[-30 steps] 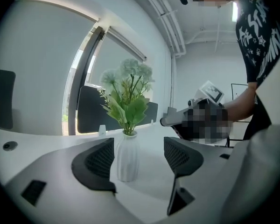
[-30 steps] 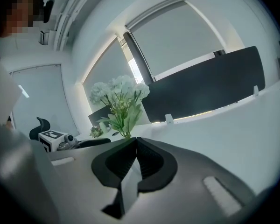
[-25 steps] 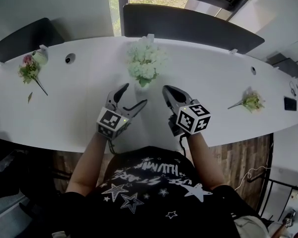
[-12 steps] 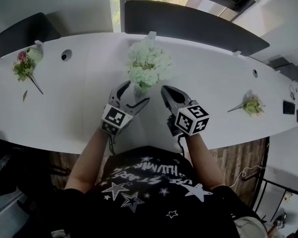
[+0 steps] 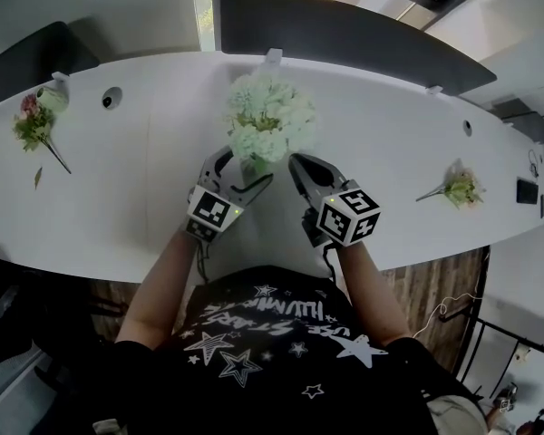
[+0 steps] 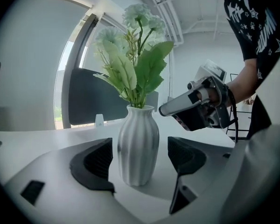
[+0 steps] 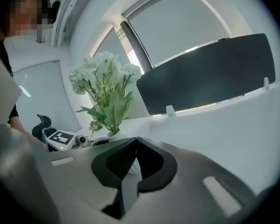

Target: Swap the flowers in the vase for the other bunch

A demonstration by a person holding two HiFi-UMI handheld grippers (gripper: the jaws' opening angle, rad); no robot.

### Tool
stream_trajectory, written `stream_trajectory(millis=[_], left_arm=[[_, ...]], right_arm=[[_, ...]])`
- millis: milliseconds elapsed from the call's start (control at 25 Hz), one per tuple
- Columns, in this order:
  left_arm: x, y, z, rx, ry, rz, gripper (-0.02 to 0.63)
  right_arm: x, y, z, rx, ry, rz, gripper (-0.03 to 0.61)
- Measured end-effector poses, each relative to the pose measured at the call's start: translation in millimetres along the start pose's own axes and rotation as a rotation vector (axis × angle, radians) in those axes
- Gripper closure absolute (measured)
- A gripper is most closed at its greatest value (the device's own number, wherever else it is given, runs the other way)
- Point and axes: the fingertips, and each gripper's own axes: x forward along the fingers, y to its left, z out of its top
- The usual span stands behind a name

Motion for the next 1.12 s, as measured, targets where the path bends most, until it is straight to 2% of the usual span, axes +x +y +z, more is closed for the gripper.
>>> stream_trajectory(millis=[200,280,480,560,640,680,1000,1120], left_arm=[[2.0,2.2,-0.7,0.019,0.011,0.013,0.249],[1.1,4.0,-0.6,0.024,0.013,0.022,0.327],[1.9,3.8,-2.0,0.027,0.010,0.023,0.331],[1.2,3.6,-1.8,0.026,0.013,0.028,0.331],[0.4,3.1,-1.0,0.025,0.015,0.032,0.331],[0.0,3.3,-1.4,0.025,0.020,0.034,0.331],[0.1,4.0,-1.1,0.029,0.022,0.038,0.331],[0.6,2.9,-2.9,0.004,0.022,0.032,0.331]], right_arm=[[4.5,9.2,2.9,-0.018,-0.005,0.055,0.575],[6.0,13.0,3.7,-0.034,-0.004,0.078,0.575],[9.0,27.2,9.7,-0.067,-0.022,0.163,0.573],[11.3,36.0,9.6,-0.070,-0.015,0.207,0.516],[16.0,41.5,6.8,-0.084,0.006,0.228,0.418],[18.8,42.4,6.3,-0.092,0.011,0.227,0.407],[39.8,51.5,9.4,-0.108,0.011,0.257,0.400],[44.2,54.7,13.4,-0.121,0.001,0.253,0.404]])
